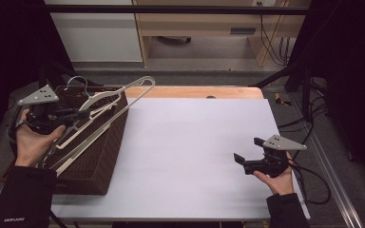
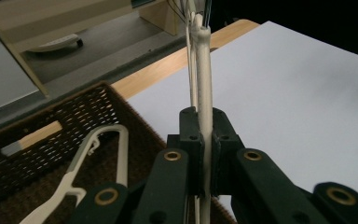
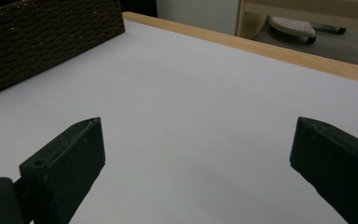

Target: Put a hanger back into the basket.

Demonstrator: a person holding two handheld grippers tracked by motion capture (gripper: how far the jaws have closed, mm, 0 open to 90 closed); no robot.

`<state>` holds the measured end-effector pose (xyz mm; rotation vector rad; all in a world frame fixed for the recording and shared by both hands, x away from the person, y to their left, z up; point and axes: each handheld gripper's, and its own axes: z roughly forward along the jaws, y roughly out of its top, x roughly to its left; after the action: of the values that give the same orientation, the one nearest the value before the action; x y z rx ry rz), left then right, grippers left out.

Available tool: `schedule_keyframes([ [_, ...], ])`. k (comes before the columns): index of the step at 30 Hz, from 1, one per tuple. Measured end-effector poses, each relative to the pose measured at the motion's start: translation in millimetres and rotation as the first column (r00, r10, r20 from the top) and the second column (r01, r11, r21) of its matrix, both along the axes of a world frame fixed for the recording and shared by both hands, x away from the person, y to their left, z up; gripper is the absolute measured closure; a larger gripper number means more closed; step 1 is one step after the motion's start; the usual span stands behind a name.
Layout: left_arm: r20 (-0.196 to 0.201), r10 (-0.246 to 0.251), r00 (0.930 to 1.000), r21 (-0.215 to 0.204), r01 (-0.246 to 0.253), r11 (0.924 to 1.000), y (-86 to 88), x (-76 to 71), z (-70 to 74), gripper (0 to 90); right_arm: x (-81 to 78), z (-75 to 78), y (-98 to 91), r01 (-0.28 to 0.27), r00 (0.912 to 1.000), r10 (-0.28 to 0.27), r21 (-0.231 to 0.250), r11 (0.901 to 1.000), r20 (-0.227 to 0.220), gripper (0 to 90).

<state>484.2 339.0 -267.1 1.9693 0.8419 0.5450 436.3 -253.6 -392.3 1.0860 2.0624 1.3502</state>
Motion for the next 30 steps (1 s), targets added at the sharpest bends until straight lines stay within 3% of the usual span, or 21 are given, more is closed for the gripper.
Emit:
schedule_keyframes([
  [4,0.0,0.038,0.9993,-0.026,-0.038,0.9989,25.8,3.8,-5.8,85.6,0.3,-0.7,1.0,0.002,1.0,-0.002,-0.003,1.0,-0.007,3.5],
  [14,-0.018,0.101,0.9947,-0.009,-0.102,0.9948,62.2,9.3,-16.2,85.7,0.8,-1.1,1.6,-0.002,1.0,0.002,-0.003,1.0,-0.007,3.6],
  [19,-0.029,0.121,0.9922,0.008,-0.121,0.9926,70.9,11.6,-22.1,85.6,1.1,-1.3,1.7,-0.001,1.0,0.001,-0.004,1.0,-0.007,3.6],
  [23,-0.05,0.147,0.9879,-0.002,-0.147,0.9891,81.7,14.1,-30.8,85.7,1.2,-1.5,1.8,-0.003,1.0,0.003,-0.009,1.0,-0.009,3.6],
  [27,-0.062,0.165,0.9845,0.023,-0.163,0.9863,84.9,14.8,-36.0,85.7,1.2,-1.4,1.7,-0.003,1.0,0.003,-0.007,1.0,-0.009,3.5],
  [30,-0.069,0.169,0.9832,0.017,-0.168,0.9856,86.9,16.3,-41.8,85.6,1.5,-1.7,2.1,-0.006,0.9999,0.006,-0.009,0.9999,-0.011,3.5],
])
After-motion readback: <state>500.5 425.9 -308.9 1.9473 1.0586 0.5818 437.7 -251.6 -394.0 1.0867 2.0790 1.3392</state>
